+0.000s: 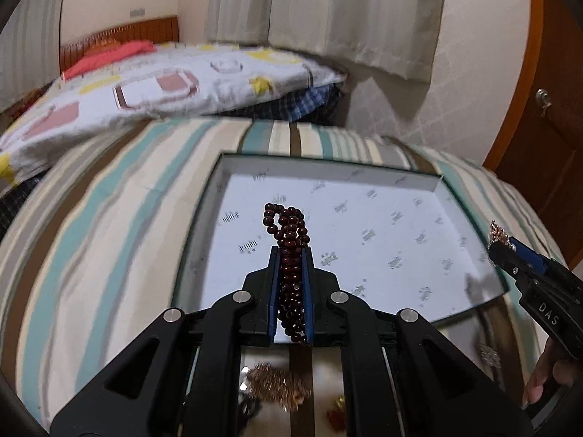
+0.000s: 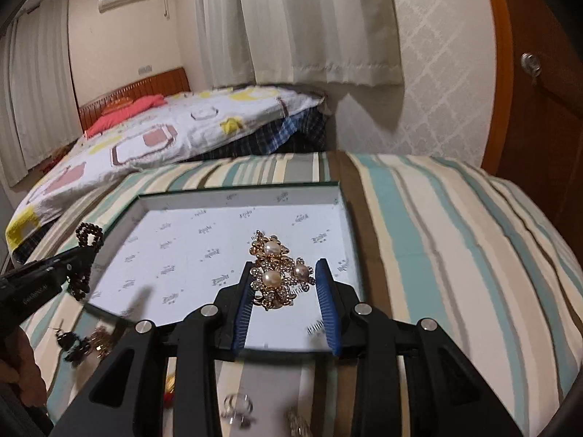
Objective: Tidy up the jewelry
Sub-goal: 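Close the left tool on the bead bracelet while the right tool grips the brooch, lift both, then lower the bracelet into the box with the left tool while the right tool sets the brooch inside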
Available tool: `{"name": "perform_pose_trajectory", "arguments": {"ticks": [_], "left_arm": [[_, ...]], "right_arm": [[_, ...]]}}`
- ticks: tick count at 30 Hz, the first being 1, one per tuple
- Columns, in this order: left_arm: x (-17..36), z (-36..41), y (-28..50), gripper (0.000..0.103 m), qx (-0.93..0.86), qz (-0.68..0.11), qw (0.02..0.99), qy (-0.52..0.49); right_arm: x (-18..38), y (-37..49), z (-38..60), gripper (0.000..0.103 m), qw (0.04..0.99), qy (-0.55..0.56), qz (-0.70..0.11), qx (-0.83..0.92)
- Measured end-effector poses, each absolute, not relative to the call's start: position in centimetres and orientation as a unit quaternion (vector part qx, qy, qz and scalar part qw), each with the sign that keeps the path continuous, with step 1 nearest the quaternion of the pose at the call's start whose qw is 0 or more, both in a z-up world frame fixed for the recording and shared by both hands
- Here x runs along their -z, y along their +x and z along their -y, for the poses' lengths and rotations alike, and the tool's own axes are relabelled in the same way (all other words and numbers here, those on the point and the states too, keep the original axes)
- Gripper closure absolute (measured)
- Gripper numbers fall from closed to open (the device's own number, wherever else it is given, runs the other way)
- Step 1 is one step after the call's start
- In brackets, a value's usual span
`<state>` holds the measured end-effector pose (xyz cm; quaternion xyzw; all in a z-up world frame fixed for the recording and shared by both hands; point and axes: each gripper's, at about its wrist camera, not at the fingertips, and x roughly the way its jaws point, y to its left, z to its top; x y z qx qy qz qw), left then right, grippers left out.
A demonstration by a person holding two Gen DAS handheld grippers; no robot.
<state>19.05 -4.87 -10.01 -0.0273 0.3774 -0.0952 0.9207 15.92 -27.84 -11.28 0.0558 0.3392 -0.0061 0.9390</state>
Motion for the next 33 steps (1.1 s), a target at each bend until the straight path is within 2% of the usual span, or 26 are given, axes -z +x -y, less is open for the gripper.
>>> {"name": "perform_pose_trajectory", "arguments": {"ticks": [7, 17, 19, 21, 22, 24, 33], "left_arm": [[13.3, 5.3, 21.0, 0.092, 0.093, -0.426, 0.899, -0.027], [14.4, 5.4, 21.1, 0.09, 0.091, -0.438, 0.894, -0.009], [14.4, 5.7, 21.1, 0.081, 0.09, -0.437, 0.895, -0.005], [14.4, 5.9, 21.0, 0.072, 0.091, -0.434, 0.896, 0.0], [14.4, 6.0, 20.9, 0.07, 0.092, -0.433, 0.897, 0.003], [14.4, 6.3, 20.9, 0.058, 0.094, -0.431, 0.898, 0.005], [12.7, 5.8, 19.5, 0.045, 0.101, -0.405, 0.908, -0.019]], "right_arm": [[14.0, 18.1, 27.9, 0.069, 0.918, 0.054, -0.393, 0.009], [15.2, 18.5, 27.7, 0.068, 0.909, 0.035, -0.415, 0.017], [15.2, 18.4, 27.6, 0.067, 0.909, 0.032, -0.415, 0.015], [15.1, 18.4, 27.7, 0.062, 0.91, 0.034, -0.413, 0.013], [15.1, 18.4, 27.7, 0.055, 0.911, 0.034, -0.411, 0.014], [14.9, 18.4, 27.8, 0.053, 0.912, 0.038, -0.408, 0.014], [13.3, 16.6, 28.0, 0.052, 0.923, 0.045, -0.38, 0.021]]}}
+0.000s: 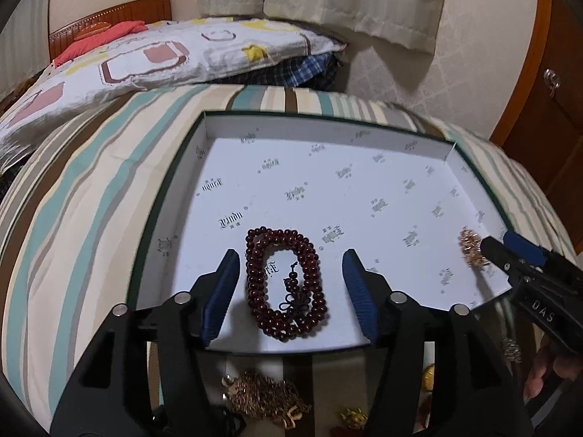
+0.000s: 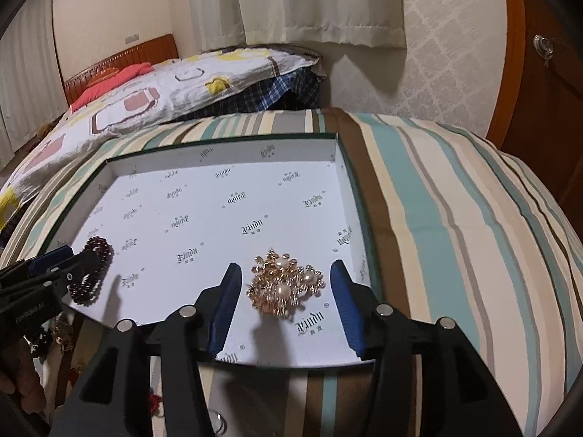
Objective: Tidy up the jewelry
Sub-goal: 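Lower the bracelet into the box with the left tool while the right tool sets the brooch inside, then open both tools and withdraw them from the box back over the table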
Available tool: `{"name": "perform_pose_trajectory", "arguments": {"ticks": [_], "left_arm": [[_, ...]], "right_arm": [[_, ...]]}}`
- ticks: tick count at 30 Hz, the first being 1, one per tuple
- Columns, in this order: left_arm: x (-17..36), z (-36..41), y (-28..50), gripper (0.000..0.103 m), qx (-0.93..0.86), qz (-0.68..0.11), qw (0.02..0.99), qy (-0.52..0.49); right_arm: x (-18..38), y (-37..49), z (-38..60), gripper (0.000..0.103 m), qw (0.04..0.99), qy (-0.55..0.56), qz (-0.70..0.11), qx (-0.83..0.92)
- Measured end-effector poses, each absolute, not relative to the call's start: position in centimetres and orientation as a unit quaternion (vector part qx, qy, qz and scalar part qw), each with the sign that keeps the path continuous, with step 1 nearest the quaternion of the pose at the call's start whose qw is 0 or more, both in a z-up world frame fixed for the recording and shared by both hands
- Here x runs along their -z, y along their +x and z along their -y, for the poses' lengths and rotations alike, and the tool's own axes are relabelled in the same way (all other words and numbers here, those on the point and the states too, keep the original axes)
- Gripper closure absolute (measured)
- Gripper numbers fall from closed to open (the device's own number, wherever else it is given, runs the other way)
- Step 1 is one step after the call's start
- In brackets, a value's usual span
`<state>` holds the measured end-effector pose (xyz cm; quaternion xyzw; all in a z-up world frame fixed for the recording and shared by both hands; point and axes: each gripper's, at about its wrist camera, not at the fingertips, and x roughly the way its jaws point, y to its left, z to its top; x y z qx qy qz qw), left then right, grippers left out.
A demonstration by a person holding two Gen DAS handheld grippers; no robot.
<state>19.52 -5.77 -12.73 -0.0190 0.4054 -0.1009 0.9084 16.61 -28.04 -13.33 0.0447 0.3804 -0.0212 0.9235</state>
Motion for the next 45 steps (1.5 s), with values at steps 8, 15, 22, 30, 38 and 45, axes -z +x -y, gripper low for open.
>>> {"name": "perform_pose_trajectory", "arguments": {"ticks": [8, 15, 22, 30, 38, 45], "left_arm": [[10.7, 4.1, 15.1, 0.042, 0.09, -0.366, 0.925, -0.041], [10.2, 2.8, 10.1, 0.04, 0.081, -0.339, 0.937, -0.037], [10.7, 2.6, 6.5, 0.038, 0.075, -0.34, 0.937, -0.029], [11.6, 1.9, 4.0, 0.038, 0.065, -0.349, 0.934, -0.041], [12.1, 2.0, 3.4, 0.037, 0.067, -0.357, 0.931, -0.039], [12.6, 2.0, 3.7, 0.036, 0.067, -0.369, 0.926, -0.042]], "right_arm": [[11.7, 11.8, 27.5, 0.052, 0.938, 0.034, -0.344, 0.026], [11.9, 7.0, 26.3, 0.052, 0.945, 0.025, -0.325, 0.02], [12.7, 3.8, 25.5, 0.052, 0.945, 0.031, -0.326, 0.008], [13.5, 2.1, 25.3, 0.052, 0.941, 0.051, -0.334, -0.003], [14.5, 1.8, 23.4, 0.04, 0.936, 0.034, -0.349, -0.029], [16.0, 2.5, 22.7, 0.038, 0.921, 0.027, -0.387, -0.041]]}}
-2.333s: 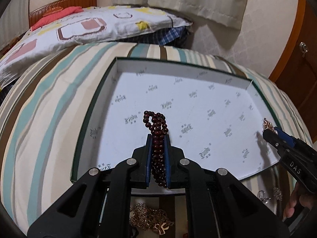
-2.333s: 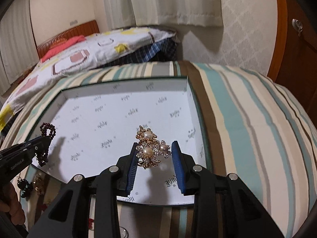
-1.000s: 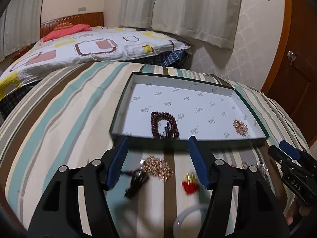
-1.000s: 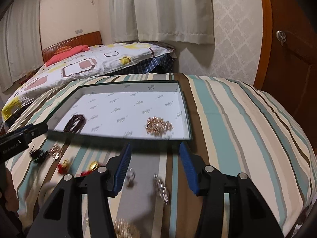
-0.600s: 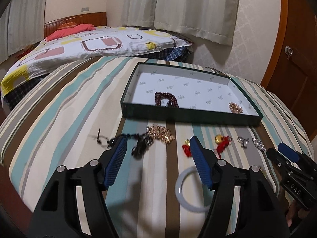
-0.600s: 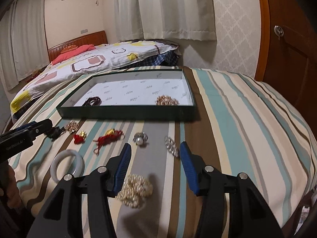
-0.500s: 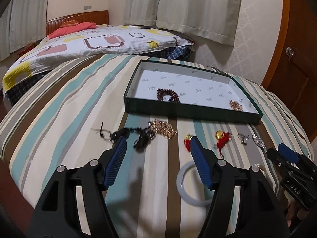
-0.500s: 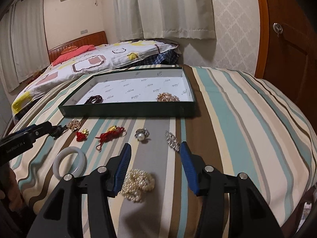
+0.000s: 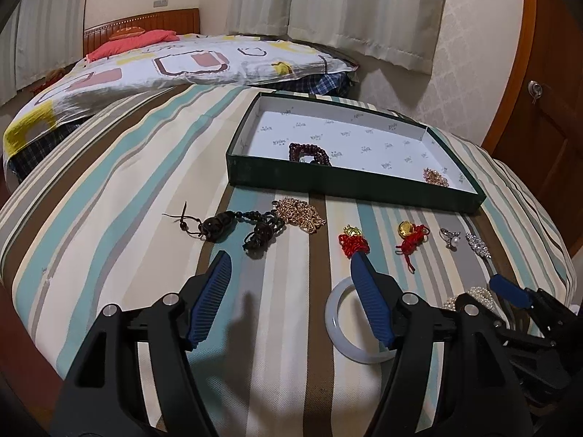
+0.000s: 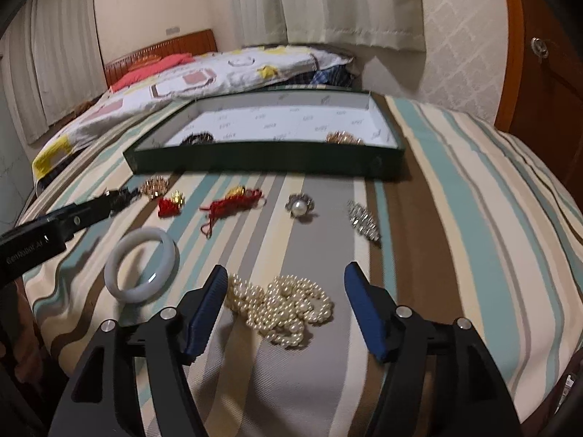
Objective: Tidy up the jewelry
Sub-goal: 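Open both tools and withdraw them from the box back over the table, then grasp the cream pearl necklace with the right tool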
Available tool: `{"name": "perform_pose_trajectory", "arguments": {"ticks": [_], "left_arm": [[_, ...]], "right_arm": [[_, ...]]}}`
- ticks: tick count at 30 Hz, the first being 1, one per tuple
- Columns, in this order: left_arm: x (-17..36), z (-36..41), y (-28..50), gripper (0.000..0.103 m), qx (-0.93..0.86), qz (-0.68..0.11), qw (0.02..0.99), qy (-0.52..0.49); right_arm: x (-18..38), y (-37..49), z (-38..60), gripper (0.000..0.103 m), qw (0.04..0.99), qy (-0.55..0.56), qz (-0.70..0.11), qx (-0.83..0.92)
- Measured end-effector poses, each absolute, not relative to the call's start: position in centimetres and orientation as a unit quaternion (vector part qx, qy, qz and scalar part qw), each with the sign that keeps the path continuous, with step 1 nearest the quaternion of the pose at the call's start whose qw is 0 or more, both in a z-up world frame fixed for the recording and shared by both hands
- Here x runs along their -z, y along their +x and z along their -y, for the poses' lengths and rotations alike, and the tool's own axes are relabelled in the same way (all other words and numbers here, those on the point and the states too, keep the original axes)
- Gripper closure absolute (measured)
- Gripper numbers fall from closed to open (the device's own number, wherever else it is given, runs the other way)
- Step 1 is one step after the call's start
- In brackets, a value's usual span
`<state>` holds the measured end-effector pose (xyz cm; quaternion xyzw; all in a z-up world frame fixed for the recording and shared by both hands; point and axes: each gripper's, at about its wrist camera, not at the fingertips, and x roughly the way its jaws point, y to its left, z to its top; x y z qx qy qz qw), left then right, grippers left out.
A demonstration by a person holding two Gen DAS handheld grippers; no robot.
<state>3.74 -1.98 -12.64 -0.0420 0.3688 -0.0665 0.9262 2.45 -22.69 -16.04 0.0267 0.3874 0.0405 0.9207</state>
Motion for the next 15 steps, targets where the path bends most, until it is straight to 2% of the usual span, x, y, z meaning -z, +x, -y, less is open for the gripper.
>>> {"name": "perform_pose_trajectory", "arguments": {"ticks": [6, 8, 9, 11, 13, 14, 15], "left_arm": [[12.7, 2.2, 3.8, 0.034, 0.07, -0.369, 0.926, -0.038], [12.7, 2.5, 3.7, 0.031, 0.073, -0.367, 0.927, -0.035], [12.6, 2.6, 3.7, 0.031, 0.075, -0.366, 0.927, -0.034], [12.6, 2.9, 3.6, 0.031, 0.079, -0.365, 0.927, -0.029], [12.5, 3.4, 3.5, 0.031, 0.084, -0.364, 0.927, -0.025], [12.5, 3.6, 3.5, 0.031, 0.088, -0.363, 0.927, -0.022], [12.5, 3.9, 3.4, 0.031, 0.092, -0.363, 0.927, -0.019]], "right_arm": [[16.3, 2.2, 23.0, 0.04, 0.918, 0.03, -0.394, -0.036], [16.2, 2.0, 23.2, 0.054, 0.918, 0.034, -0.393, -0.035], [16.2, 2.0, 23.3, 0.057, 0.918, 0.037, -0.393, -0.035], [16.1, 1.9, 23.6, 0.07, 0.919, 0.043, -0.391, -0.037], [15.8, 1.9, 23.6, 0.075, 0.92, 0.044, -0.388, -0.036], [15.7, 1.9, 23.7, 0.083, 0.921, 0.045, -0.385, -0.038], [15.6, 1.9, 23.7, 0.084, 0.922, 0.044, -0.382, -0.039]]}}
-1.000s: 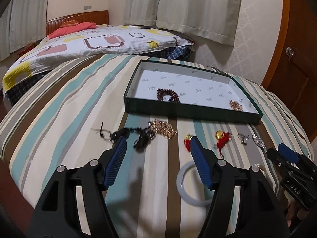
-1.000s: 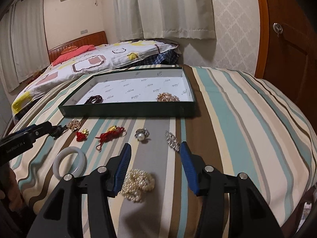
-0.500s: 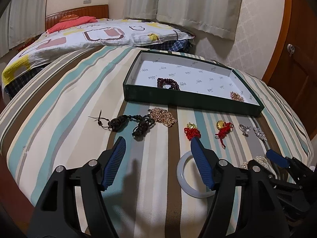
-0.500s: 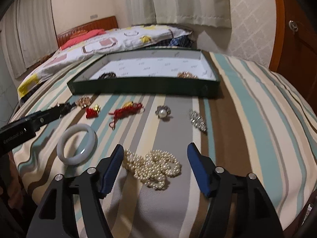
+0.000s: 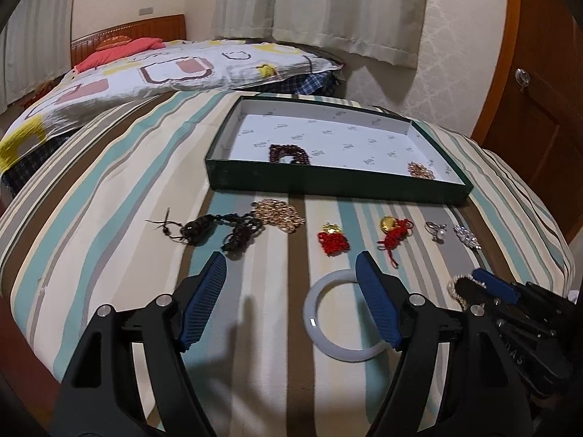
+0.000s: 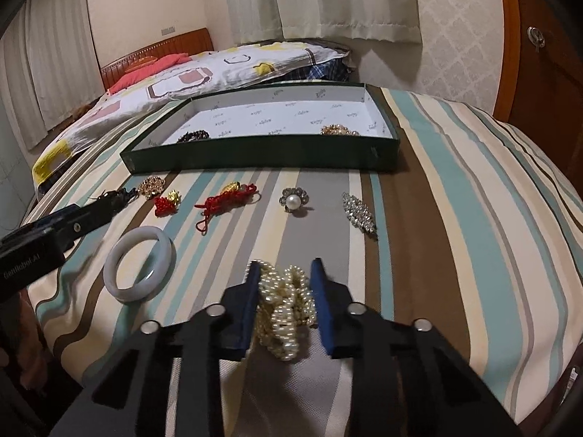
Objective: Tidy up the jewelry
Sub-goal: 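Grasp the cream pearl necklace with the right tool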
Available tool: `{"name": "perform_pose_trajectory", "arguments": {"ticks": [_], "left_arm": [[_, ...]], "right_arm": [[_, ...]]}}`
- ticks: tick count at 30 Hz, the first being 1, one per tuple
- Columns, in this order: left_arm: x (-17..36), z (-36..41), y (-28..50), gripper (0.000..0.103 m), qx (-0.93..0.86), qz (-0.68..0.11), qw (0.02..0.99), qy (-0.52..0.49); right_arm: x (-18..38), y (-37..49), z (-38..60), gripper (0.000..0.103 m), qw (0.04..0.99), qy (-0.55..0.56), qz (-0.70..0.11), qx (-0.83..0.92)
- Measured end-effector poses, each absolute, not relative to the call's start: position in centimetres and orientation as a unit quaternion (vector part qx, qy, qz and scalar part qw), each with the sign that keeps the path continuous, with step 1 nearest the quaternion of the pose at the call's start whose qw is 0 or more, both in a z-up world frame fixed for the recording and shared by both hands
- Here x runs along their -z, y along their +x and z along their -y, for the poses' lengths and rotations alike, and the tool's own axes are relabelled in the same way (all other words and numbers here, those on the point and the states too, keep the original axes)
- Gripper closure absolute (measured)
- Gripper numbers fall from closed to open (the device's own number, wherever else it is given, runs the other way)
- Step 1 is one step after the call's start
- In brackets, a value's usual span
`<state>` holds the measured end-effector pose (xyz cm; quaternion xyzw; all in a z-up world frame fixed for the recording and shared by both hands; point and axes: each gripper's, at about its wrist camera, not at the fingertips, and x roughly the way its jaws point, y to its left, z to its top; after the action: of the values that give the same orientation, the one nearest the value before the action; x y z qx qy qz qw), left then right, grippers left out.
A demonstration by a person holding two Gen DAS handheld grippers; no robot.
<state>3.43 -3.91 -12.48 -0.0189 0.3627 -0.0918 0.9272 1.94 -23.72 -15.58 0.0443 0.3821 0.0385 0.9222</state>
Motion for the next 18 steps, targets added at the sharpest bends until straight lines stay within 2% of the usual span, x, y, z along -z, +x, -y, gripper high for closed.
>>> {"name": "perform_pose_trajectory", "arguments": {"ticks": [2, 10, 12, 13, 14, 18], "left_arm": [[12.5, 4.6, 3.3, 0.031, 0.099, -0.363, 0.927, -0.011], [12.6, 6.0, 3.1, 0.03, 0.113, -0.361, 0.926, 0.009], [12.5, 5.9, 3.1, 0.03, 0.111, -0.36, 0.926, 0.008], [12.6, 5.9, 3.1, 0.03, 0.11, -0.36, 0.926, 0.006], [12.5, 5.8, 3.1, 0.03, 0.109, -0.361, 0.926, 0.005], [12.5, 5.6, 3.1, 0.03, 0.107, -0.362, 0.926, 0.004]], "right_arm": [[15.5, 2.1, 23.8, 0.089, 0.922, 0.046, -0.382, -0.037], [15.5, 2.3, 24.4, 0.089, 0.921, 0.063, -0.382, -0.043], [15.3, 2.2, 24.5, 0.073, 0.923, 0.064, -0.378, -0.04], [15.2, 2.1, 24.5, 0.05, 0.924, 0.063, -0.375, -0.036], [15.1, 2.0, 24.5, 0.038, 0.926, 0.062, -0.37, -0.031], [15.1, 2.1, 24.3, 0.038, 0.926, 0.051, -0.374, -0.028]]}}
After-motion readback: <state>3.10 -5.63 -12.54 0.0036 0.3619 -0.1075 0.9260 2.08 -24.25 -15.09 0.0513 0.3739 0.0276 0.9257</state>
